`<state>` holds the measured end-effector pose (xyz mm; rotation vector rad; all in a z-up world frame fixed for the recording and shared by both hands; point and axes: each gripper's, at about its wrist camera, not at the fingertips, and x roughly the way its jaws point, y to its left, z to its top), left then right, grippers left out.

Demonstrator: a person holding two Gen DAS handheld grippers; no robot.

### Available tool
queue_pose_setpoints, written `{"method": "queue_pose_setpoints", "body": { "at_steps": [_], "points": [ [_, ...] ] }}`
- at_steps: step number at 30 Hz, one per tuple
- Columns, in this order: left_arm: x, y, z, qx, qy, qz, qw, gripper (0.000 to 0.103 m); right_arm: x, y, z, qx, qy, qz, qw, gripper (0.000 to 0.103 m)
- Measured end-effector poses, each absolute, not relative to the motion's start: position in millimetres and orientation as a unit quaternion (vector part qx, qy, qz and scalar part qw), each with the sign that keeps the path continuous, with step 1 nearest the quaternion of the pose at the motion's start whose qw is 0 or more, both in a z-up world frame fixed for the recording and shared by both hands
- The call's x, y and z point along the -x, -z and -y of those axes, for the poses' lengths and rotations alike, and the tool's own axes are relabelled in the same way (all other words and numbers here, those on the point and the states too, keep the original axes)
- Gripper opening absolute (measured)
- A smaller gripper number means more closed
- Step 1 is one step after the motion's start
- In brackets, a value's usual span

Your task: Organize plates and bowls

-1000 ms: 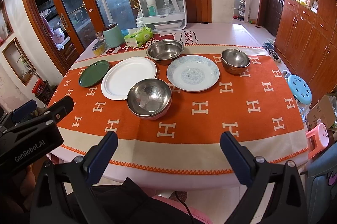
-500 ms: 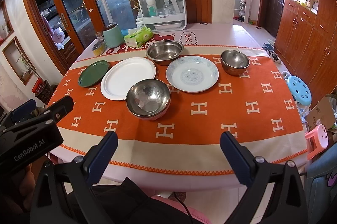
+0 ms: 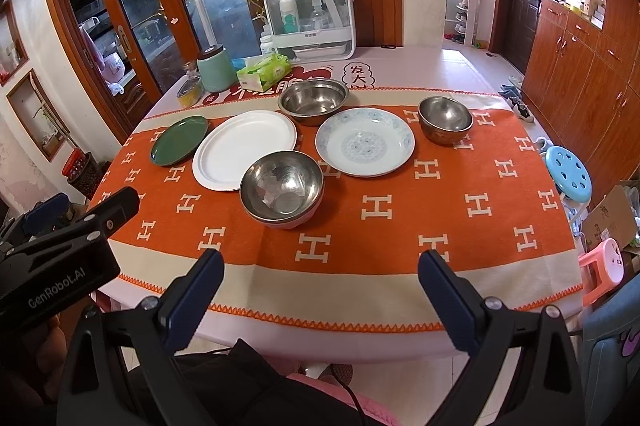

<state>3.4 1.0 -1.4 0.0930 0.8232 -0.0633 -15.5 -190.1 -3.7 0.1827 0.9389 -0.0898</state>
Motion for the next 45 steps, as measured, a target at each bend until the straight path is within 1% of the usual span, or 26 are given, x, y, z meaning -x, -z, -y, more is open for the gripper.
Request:
{"method": "queue_pose_setpoints", "body": {
  "at_steps": [11, 18, 24, 37, 45],
  "points": [
    [-13, 8, -13, -0.008, 0.031, -0.422, 0.906, 0.102, 16, -6, 187, -0.084, 0.034, -0.434, 0.896, 0.098],
    [-35, 16, -18, 0.000, 0.025, -0.436, 0.900, 0.102, -2, -1, 193, -0.105, 0.020, -0.431, 0.896, 0.098],
    [-68, 24, -29, 0.008, 0.015, -0.454, 0.891, 0.102, -31, 8, 192, -0.122, 0.011, -0.447, 0.886, 0.098],
    [-144, 26, -82, 0.037, -0.032, -0.459, 0.887, 0.102, -116, 15, 192, -0.150, 0.009, -0.451, 0.880, 0.098],
    [-194, 53, -111, 0.072, -0.028, -0.479, 0.874, 0.102, -175, 29, 188, -0.169, 0.015, -0.454, 0.875, 0.098]
  ]
}}
